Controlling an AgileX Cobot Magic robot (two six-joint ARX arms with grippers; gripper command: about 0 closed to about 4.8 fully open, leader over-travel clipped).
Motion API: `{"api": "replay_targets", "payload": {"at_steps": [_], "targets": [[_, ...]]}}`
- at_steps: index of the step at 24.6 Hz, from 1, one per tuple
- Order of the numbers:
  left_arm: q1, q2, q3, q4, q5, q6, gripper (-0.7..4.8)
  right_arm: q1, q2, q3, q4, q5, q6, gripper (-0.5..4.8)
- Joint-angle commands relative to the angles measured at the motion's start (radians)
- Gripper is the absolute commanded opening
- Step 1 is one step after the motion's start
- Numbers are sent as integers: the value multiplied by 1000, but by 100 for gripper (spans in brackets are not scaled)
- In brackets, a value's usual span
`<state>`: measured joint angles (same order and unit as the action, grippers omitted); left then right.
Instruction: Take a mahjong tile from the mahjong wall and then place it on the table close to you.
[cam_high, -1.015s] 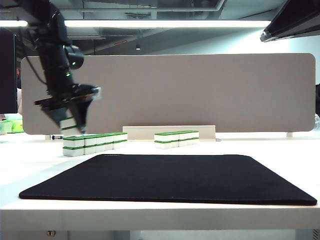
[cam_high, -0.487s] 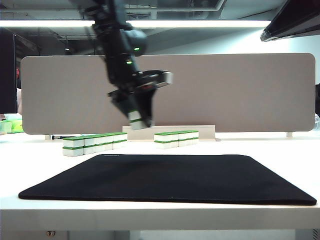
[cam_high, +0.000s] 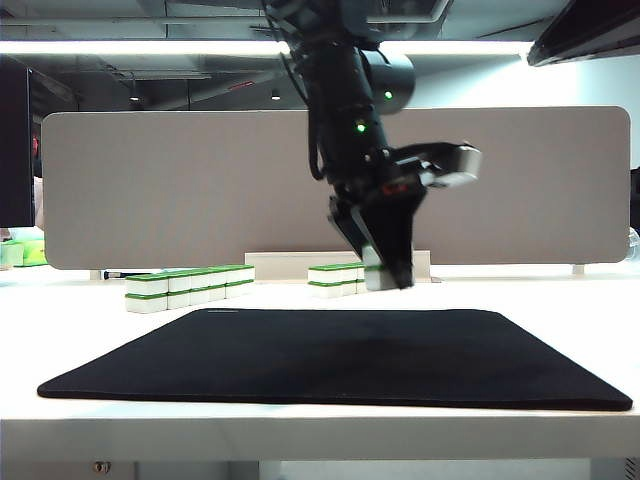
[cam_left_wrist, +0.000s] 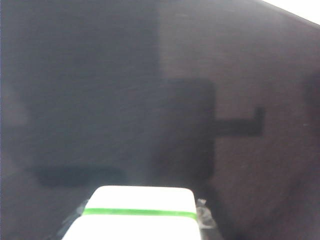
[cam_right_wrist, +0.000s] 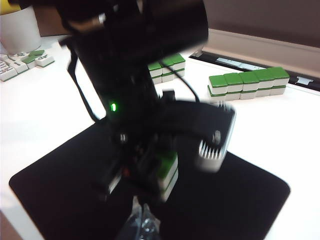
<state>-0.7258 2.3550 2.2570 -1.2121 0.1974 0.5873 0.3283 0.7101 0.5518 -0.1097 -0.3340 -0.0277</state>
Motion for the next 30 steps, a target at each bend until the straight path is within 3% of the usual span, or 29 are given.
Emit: {"api": "replay_targets", "payload": {"at_steps": [1, 5, 8, 13, 16, 18, 23, 25, 30], "targets": [[-32, 26, 1, 9, 5, 4, 170, -31, -24, 4, 20, 1, -3, -1], [-84, 53, 1, 19, 0, 5, 170, -47, -36, 4, 17, -2, -3, -1], [-110, 71, 1, 80, -116, 4, 170, -47, -36, 4, 15, -2, -3, -1], [-111, 85, 1, 84, -103, -1, 171, -47, -36, 4, 15, -2, -3, -1], [-111, 85, 1, 83, -104, -13, 198, -47, -36, 4, 15, -2, -3, -1], [-111, 85, 1, 83, -105, -49, 346, -47, -36, 4, 15, -2, -3, -1], [-111, 83, 3, 33, -106, -49, 361, -47, -36, 4, 16, -2, -3, -1], [-111, 82, 3, 20, -104, -49, 406, -47, -36, 4, 16, -2, -3, -1], [-111, 84, 3, 35, -100, -49, 406, -47, -36, 4, 16, -2, -3, -1]]}}
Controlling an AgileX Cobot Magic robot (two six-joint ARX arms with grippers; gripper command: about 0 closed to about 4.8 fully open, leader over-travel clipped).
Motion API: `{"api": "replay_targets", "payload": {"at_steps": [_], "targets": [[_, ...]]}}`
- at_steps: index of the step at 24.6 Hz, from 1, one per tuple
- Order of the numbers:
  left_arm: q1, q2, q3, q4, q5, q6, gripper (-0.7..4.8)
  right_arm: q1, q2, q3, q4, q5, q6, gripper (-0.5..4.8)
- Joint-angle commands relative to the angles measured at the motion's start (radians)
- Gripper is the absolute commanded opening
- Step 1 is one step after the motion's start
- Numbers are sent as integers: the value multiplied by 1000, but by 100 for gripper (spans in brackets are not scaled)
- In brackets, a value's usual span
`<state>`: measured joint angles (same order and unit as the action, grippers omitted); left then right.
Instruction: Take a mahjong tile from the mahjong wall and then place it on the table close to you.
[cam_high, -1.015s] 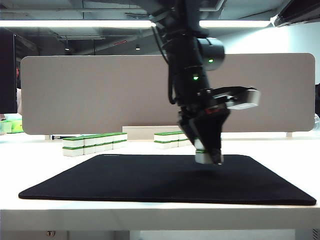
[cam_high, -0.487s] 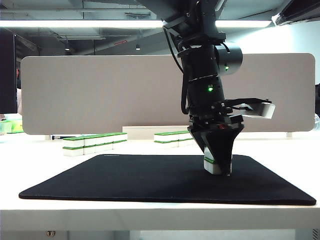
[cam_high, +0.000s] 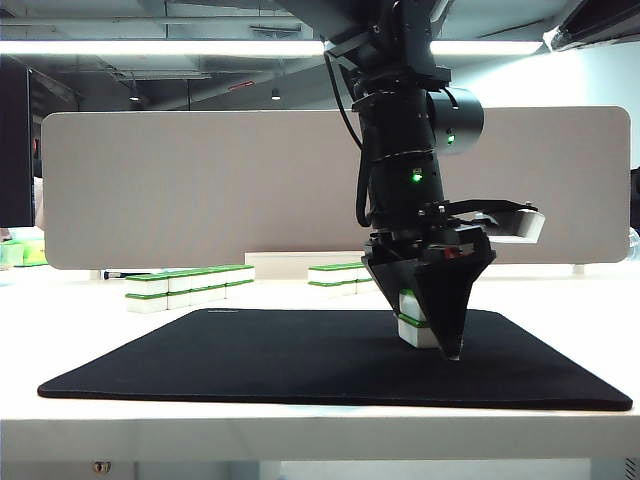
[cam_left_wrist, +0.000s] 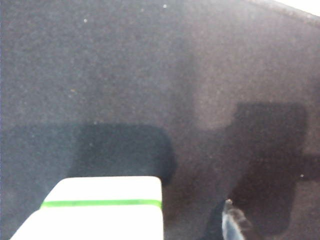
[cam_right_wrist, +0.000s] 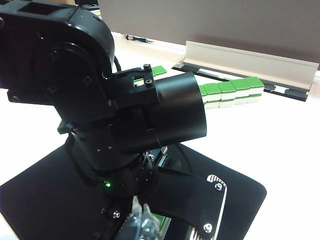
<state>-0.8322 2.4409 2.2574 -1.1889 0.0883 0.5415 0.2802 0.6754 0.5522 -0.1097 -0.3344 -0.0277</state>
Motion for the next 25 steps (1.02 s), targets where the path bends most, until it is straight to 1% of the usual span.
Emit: {"api": "replay_targets", "payload": {"at_steps": [1, 4, 5, 6, 8, 11, 13, 14, 17, 19, 22, 23, 25], "targets": [[-4, -2, 3, 13, 7, -3, 406, 2, -2, 3, 16, -1, -3, -1], [-1, -4, 3, -19, -6, -3, 419, 2, -2, 3, 16, -1, -3, -1], [0, -4, 3, -33, -7, -3, 472, 2, -2, 3, 16, -1, -3, -1], [1, -4, 3, -39, -7, -3, 479, 1, -2, 3, 16, -1, -3, -1], [1, -4, 3, -42, -7, -3, 479, 2, -2, 3, 16, -1, -3, -1], [13, -4, 3, -61, -97, -8, 479, 1, -2, 3, 16, -1, -3, -1], [24, -9, 3, -64, -134, -45, 479, 1, -2, 3, 16, -1, -3, -1], [32, -15, 3, -70, -134, -61, 479, 1, -2, 3, 16, -1, -3, -1], [42, -37, 21, -122, -133, -71, 479, 1, -2, 3, 16, -1, -3, -1], [50, -45, 101, -195, -134, -71, 479, 1, -1, 3, 16, 0, -3, -1], [66, -53, 188, -220, -134, -71, 479, 0, -1, 3, 16, 0, -3, -1], [85, -60, 211, -224, -134, -71, 479, 0, -1, 3, 14, 1, -3, -1], [117, -78, 221, -221, -137, -72, 479, 0, -1, 3, 13, 2, -3, -1]]}}
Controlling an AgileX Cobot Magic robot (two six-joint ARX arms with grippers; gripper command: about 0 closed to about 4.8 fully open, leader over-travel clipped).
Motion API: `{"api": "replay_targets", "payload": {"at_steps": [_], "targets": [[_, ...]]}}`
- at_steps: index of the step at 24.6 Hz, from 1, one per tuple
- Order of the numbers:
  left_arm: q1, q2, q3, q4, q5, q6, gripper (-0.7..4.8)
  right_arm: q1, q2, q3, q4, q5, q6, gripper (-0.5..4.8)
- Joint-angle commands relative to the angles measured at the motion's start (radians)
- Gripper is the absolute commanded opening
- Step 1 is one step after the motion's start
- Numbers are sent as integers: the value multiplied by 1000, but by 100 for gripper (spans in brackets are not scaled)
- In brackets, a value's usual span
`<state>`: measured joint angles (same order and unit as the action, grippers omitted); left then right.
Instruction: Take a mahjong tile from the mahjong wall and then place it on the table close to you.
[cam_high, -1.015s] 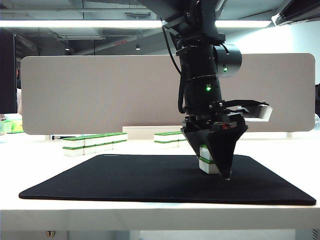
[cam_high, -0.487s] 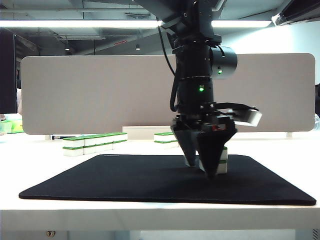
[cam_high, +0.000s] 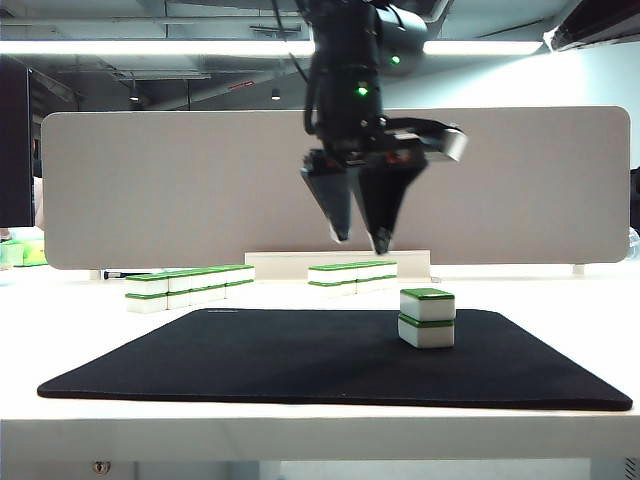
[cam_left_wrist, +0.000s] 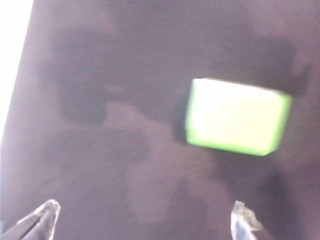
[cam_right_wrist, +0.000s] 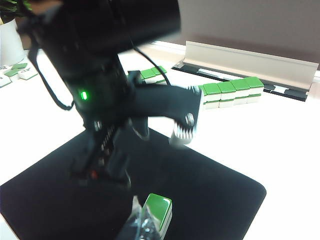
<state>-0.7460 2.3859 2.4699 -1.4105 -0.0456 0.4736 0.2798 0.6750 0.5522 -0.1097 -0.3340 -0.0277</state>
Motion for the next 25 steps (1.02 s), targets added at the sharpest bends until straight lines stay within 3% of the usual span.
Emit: {"api": "replay_targets", "payload": {"at_steps": [1, 11, 21, 25], "targets": [[49, -35, 9, 4, -3, -17, 479, 1, 0, 3, 13, 2, -3, -1], [340, -177, 8, 126, -3, -48, 479, 1, 0, 3, 0, 2, -3, -1], [502, -207, 3, 144, 5, -92, 479, 1, 0, 3, -2, 2, -3, -1], [563, -207, -61, 158, 9, -112, 479, 1, 0, 3, -13, 2, -3, -1]]}}
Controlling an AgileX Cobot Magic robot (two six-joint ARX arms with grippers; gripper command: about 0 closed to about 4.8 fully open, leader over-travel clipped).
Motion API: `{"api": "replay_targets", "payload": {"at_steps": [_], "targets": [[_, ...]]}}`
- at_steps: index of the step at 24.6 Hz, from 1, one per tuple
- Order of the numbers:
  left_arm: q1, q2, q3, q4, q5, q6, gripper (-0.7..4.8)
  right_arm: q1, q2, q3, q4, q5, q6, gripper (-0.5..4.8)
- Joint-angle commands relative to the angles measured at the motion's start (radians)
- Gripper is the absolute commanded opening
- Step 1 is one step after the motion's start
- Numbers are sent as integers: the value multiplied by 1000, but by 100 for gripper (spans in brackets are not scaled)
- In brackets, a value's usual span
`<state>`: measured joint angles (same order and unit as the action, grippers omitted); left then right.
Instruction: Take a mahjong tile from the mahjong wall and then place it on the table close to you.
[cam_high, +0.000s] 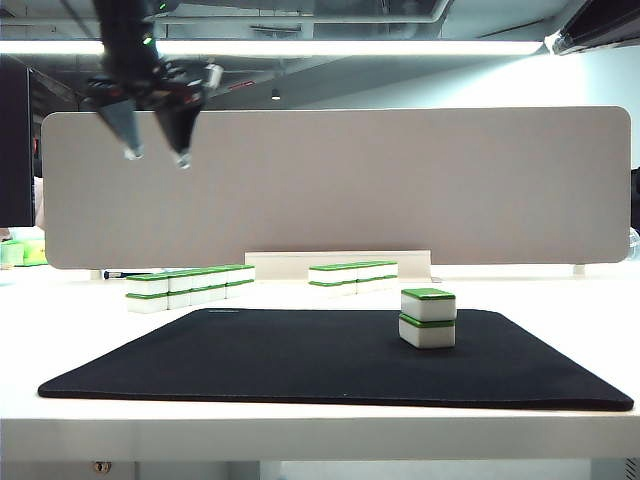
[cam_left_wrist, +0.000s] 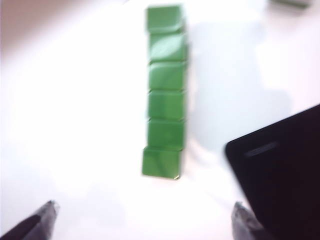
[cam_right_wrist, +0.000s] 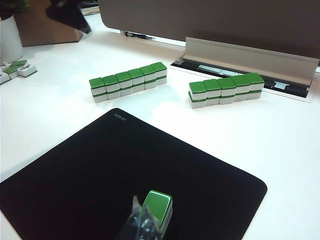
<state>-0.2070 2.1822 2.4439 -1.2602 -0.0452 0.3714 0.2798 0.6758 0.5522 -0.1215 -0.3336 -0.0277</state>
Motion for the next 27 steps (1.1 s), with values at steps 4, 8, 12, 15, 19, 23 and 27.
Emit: {"api": "replay_targets", "payload": {"at_steps": [4, 8, 12, 15, 19, 23, 27], "targets": [[61, 0, -112, 40, 76, -5, 479, 1, 0, 3, -11, 2, -3, -1], [72, 40, -159, 95, 79, 19, 479, 2, 0, 3, -10, 2, -3, -1], [72, 85, -159, 107, 87, 18, 479, 2, 0, 3, -11, 1, -3, -1], [72, 128, -159, 106, 87, 18, 479, 2, 0, 3, -15, 2, -3, -1], [72, 157, -160, 113, 87, 18, 479, 2, 0, 3, -17, 2, -3, -1], [72, 170, -161, 129, 86, 21, 479, 2, 0, 3, -17, 2, -3, -1], [72, 182, -162, 141, 87, 21, 479, 1, 0, 3, -17, 2, -3, -1]]}}
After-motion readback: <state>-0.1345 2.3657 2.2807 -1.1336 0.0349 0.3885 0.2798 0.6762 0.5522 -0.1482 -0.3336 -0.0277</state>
